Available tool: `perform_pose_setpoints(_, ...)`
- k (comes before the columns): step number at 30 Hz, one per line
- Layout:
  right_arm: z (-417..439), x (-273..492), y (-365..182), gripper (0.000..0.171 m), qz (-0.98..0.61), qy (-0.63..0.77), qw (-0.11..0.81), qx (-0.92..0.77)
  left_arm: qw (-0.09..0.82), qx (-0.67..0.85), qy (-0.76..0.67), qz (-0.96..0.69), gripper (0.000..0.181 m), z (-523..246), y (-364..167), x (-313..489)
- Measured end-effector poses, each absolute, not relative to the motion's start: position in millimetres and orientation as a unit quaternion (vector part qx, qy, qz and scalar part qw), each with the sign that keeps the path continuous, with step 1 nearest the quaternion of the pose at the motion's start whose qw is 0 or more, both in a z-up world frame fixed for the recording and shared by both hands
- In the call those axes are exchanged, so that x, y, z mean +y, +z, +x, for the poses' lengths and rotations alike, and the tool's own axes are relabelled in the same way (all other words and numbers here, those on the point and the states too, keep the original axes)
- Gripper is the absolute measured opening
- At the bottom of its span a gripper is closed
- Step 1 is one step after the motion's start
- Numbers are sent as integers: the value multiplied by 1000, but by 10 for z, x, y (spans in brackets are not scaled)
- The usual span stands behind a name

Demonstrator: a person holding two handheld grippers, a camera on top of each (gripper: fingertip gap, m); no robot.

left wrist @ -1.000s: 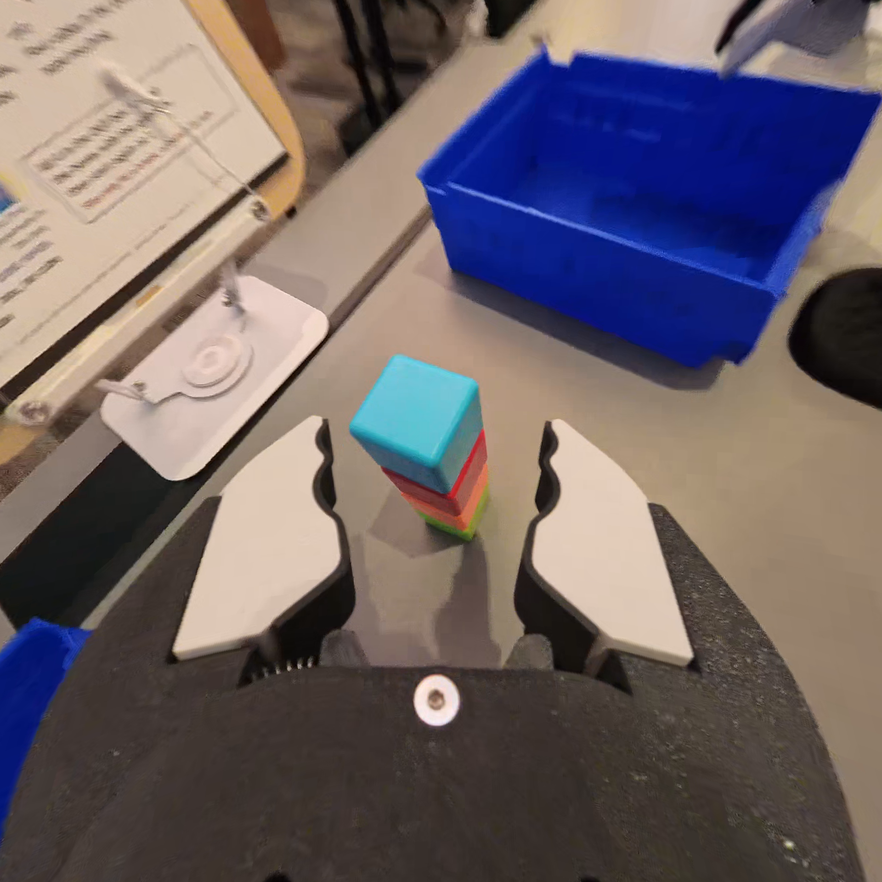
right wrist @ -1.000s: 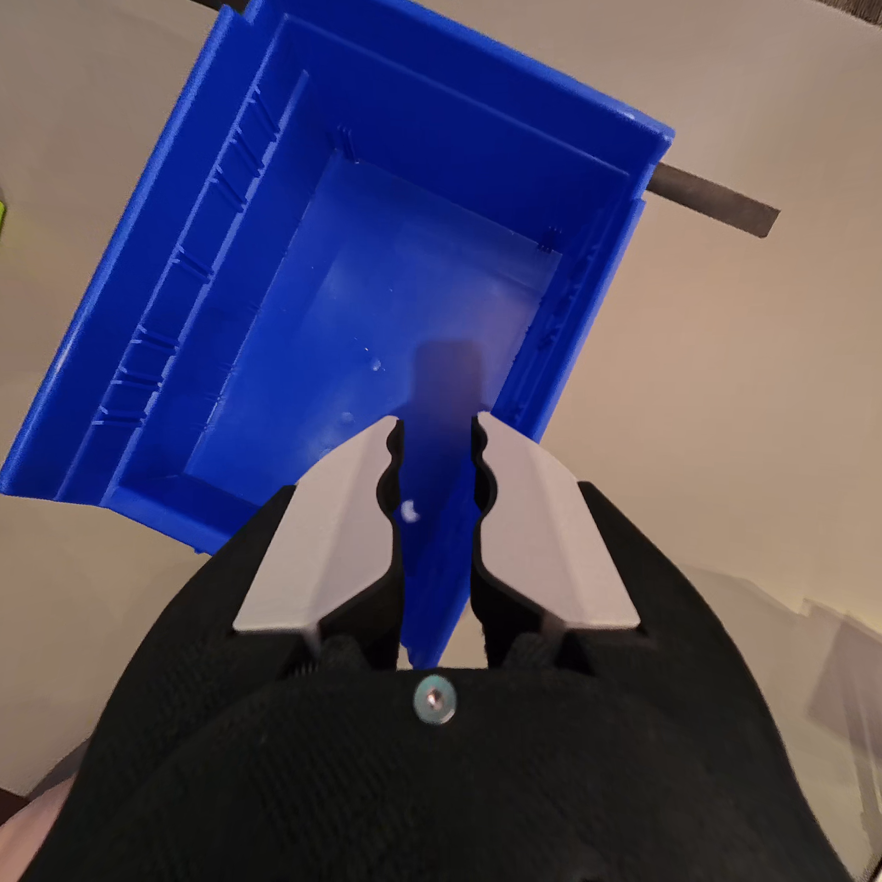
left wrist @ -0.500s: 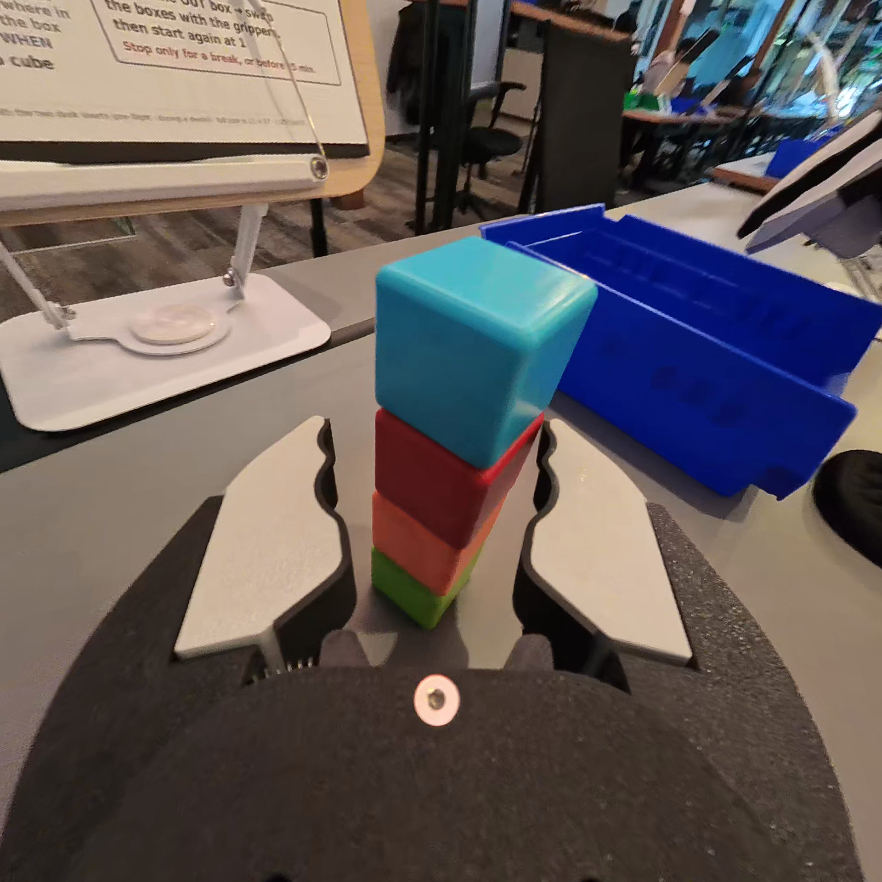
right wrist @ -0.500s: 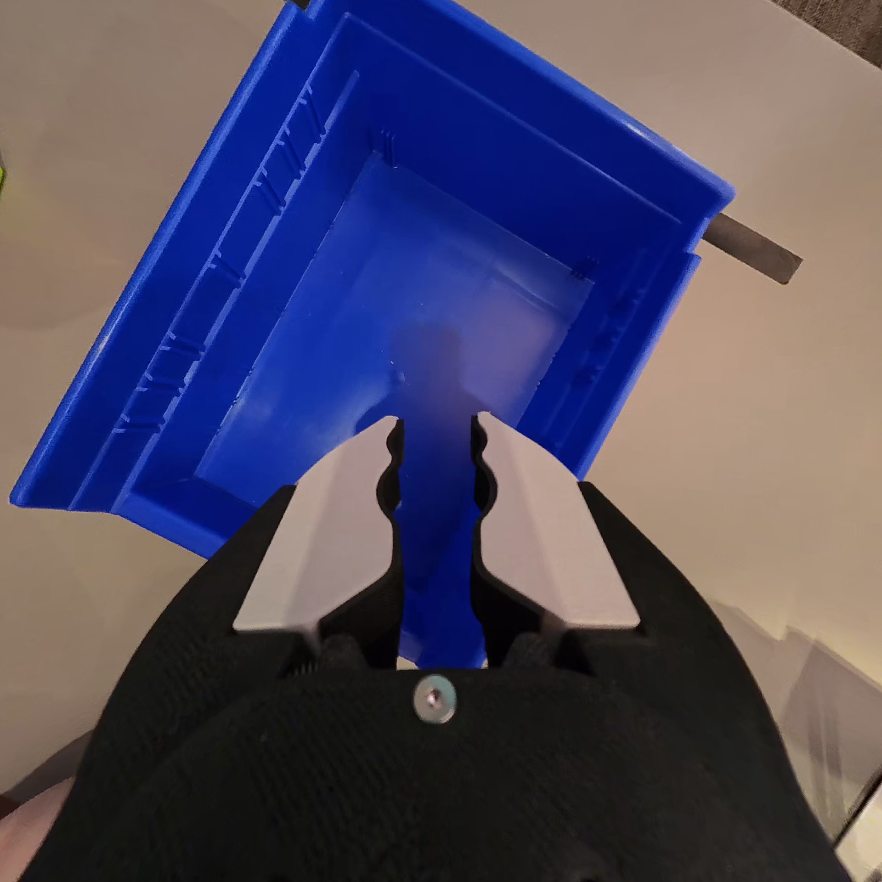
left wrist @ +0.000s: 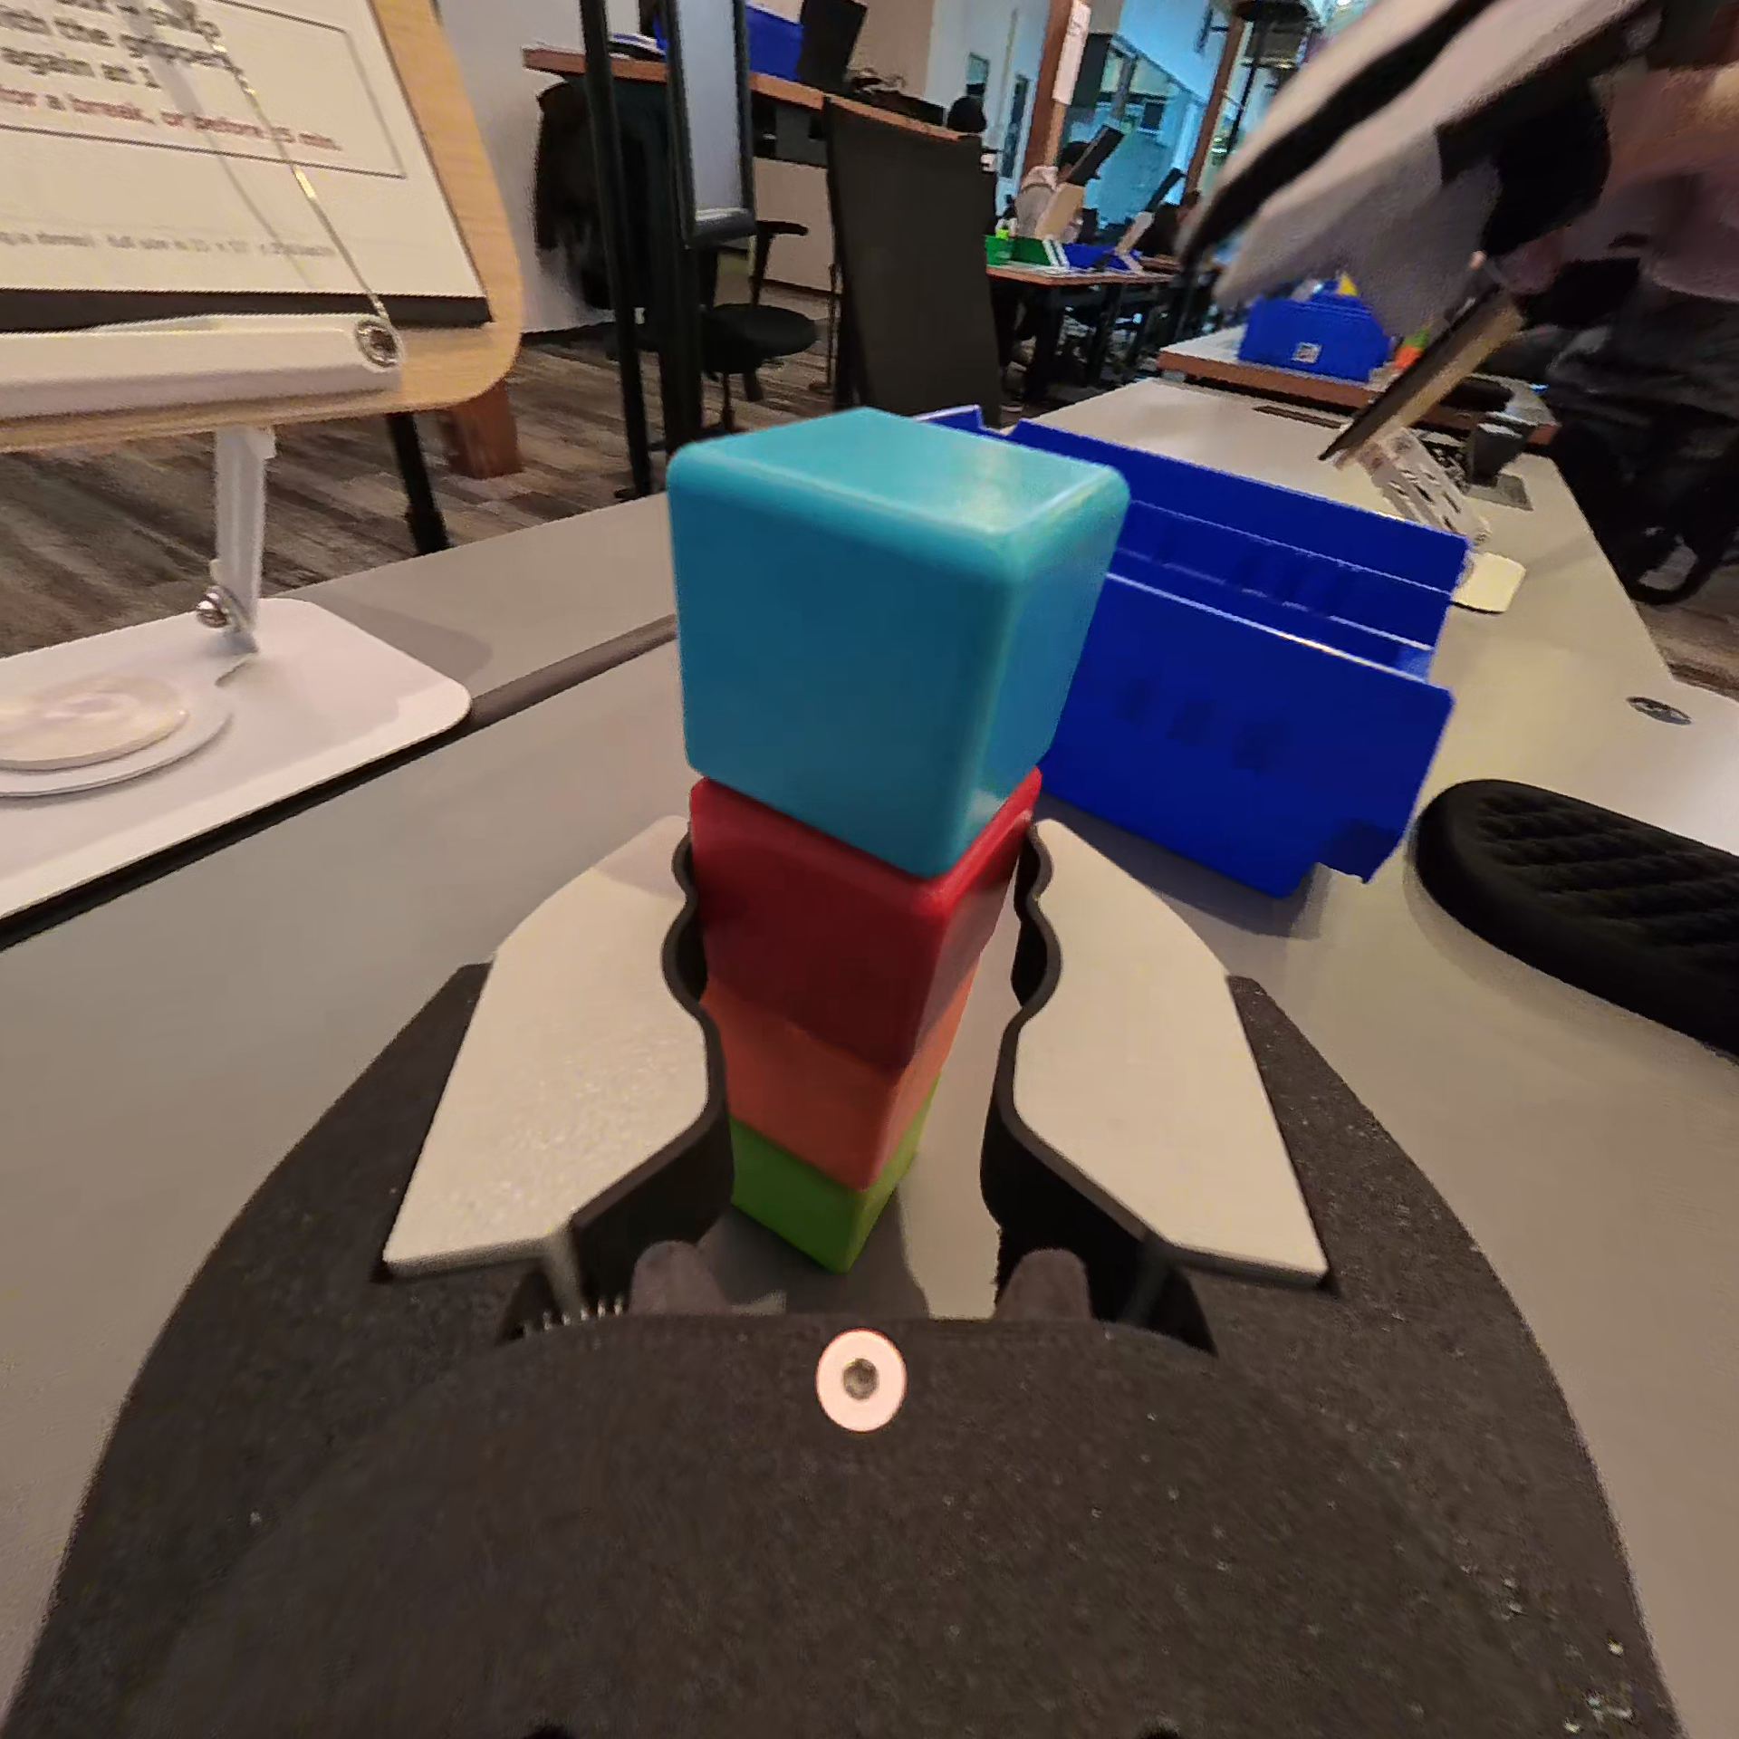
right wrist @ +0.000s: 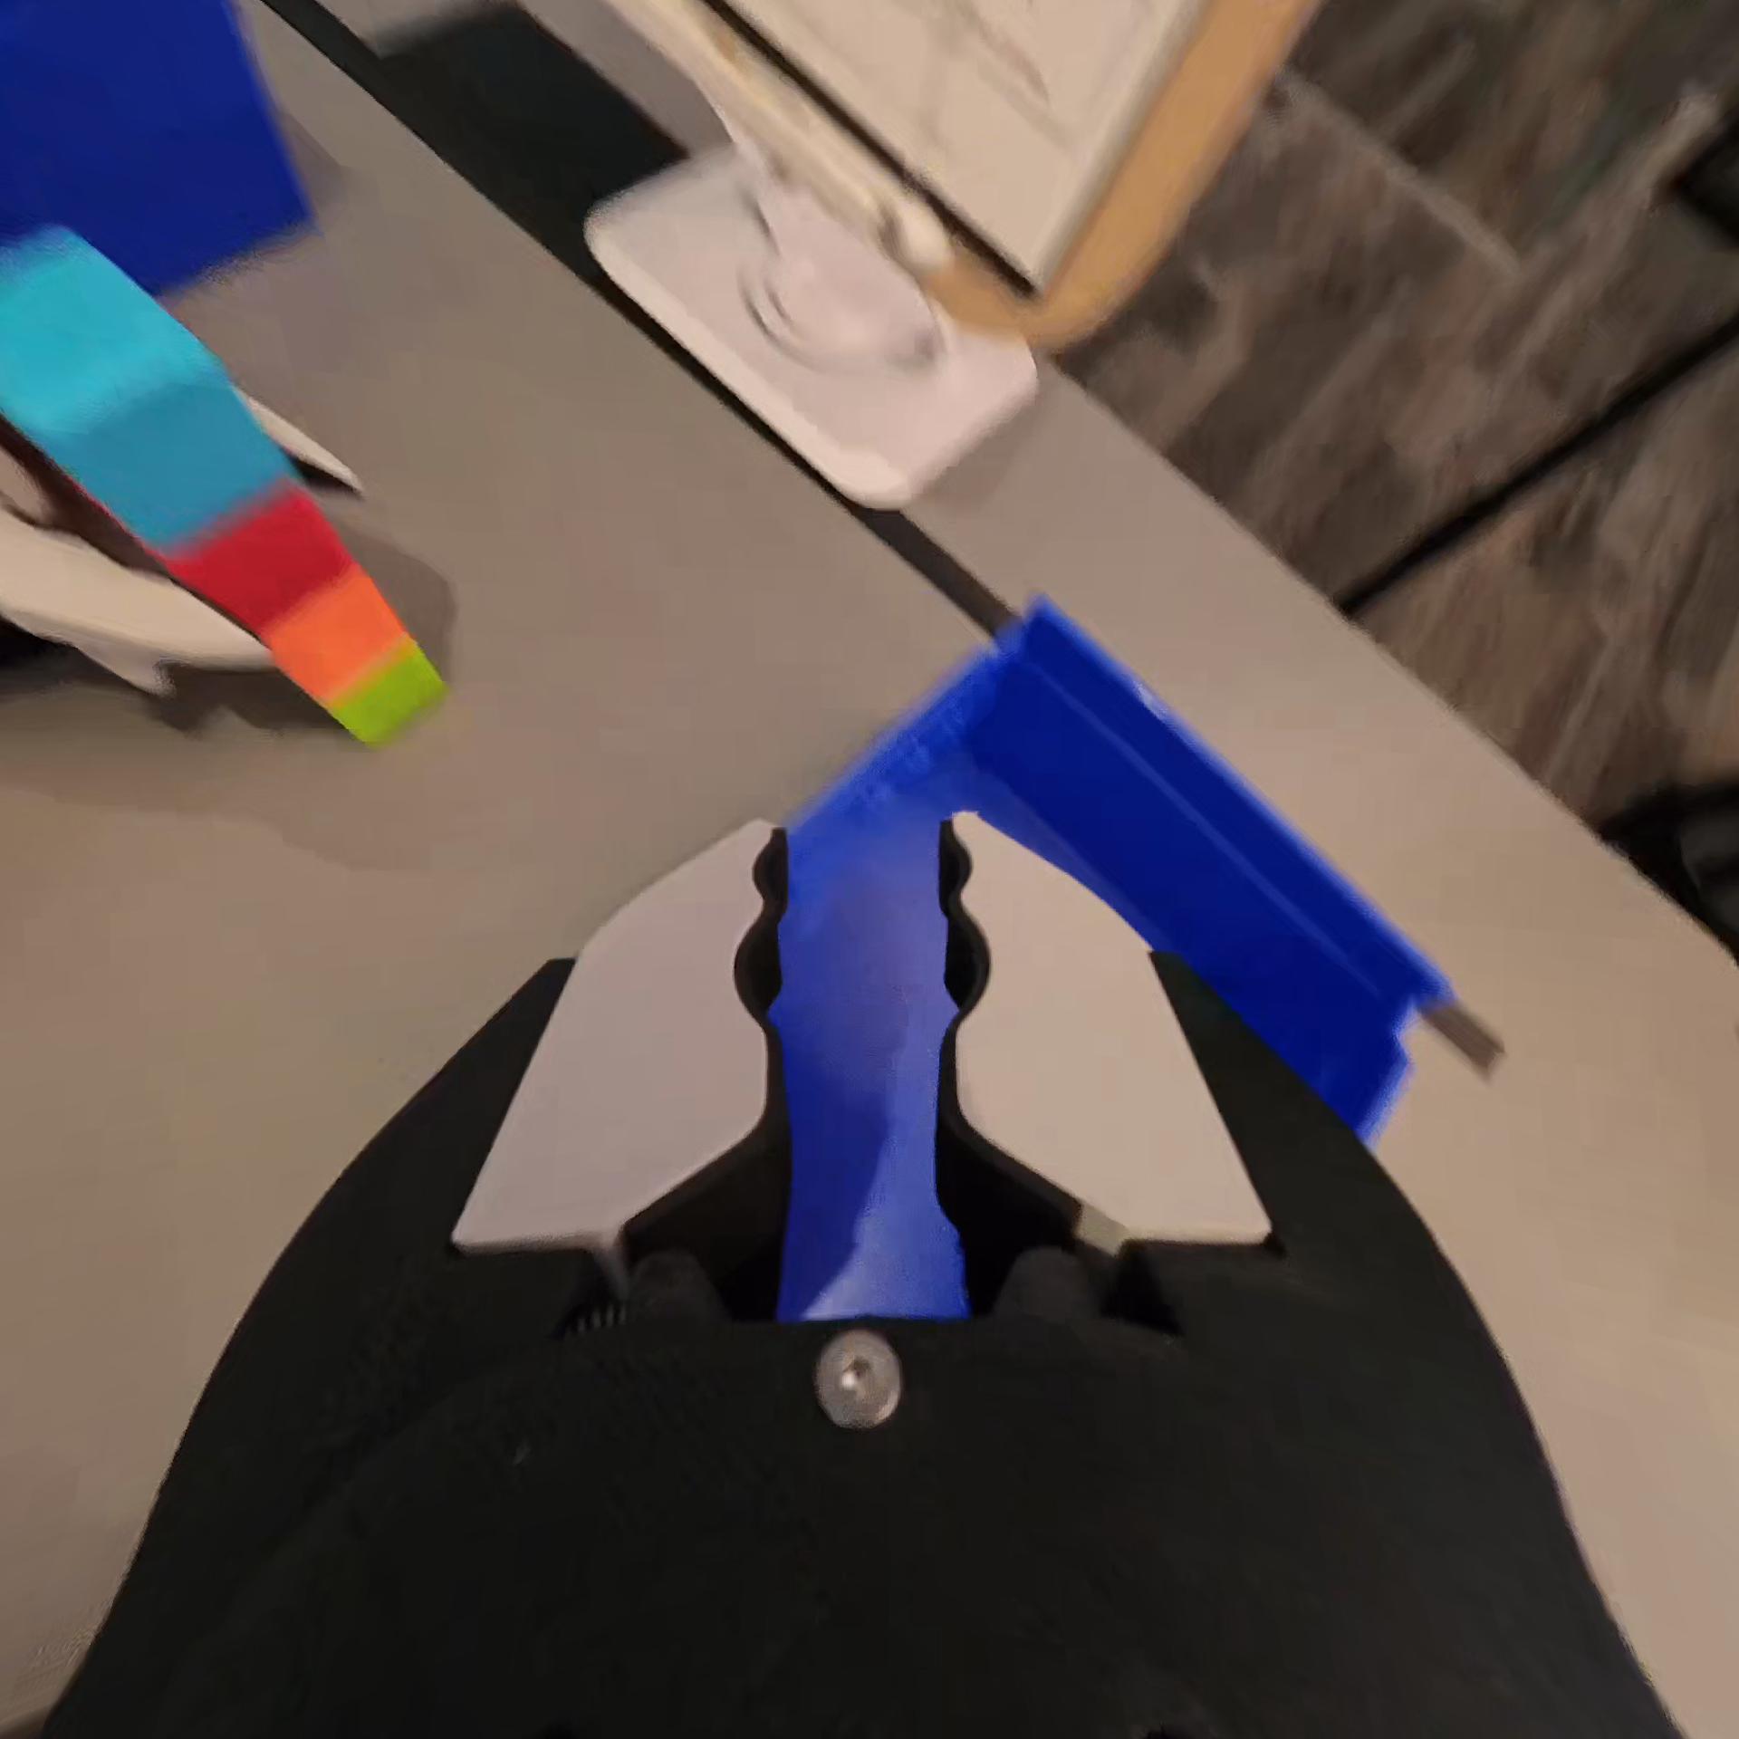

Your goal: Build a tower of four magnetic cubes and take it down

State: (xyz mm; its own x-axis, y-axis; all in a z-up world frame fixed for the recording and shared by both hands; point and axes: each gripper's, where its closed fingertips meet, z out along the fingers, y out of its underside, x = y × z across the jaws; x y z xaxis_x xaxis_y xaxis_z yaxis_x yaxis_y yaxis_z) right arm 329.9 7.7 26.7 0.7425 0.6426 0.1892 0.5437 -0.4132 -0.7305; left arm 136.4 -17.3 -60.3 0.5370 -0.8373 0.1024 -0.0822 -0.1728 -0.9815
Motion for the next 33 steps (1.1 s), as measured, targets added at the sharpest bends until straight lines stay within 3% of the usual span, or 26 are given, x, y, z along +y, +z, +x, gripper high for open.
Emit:
perform_pose_setpoints(5, 2012, -132, 618, 62, -732, 221, 480, -430, 549, 346, -352, -675, 63, 1409, -604, -268)
perform_pose_setpoints(10, 1221, -383, 375, 67, -679, 260, 460, -509, 546, 350, -356, -673, 63, 1413, -606, -288)
perform_pose_setpoints(20, 1152, -342, -132, 62, -697, 262, 385, -545, 540, 363, -363, -667, 63, 1436, -607, -340)
perform_pose_setpoints(21, 1141, -366, -147, 52, -693, 265, 381, -552, 540, 363, -363, -666, 63, 1437, -607, -341)
perform_pose_setpoints(33, 1139, -383, -149, 51, -708, 275, 364, -539, 538, 368, -357, -669, 63, 1441, -613, -339)
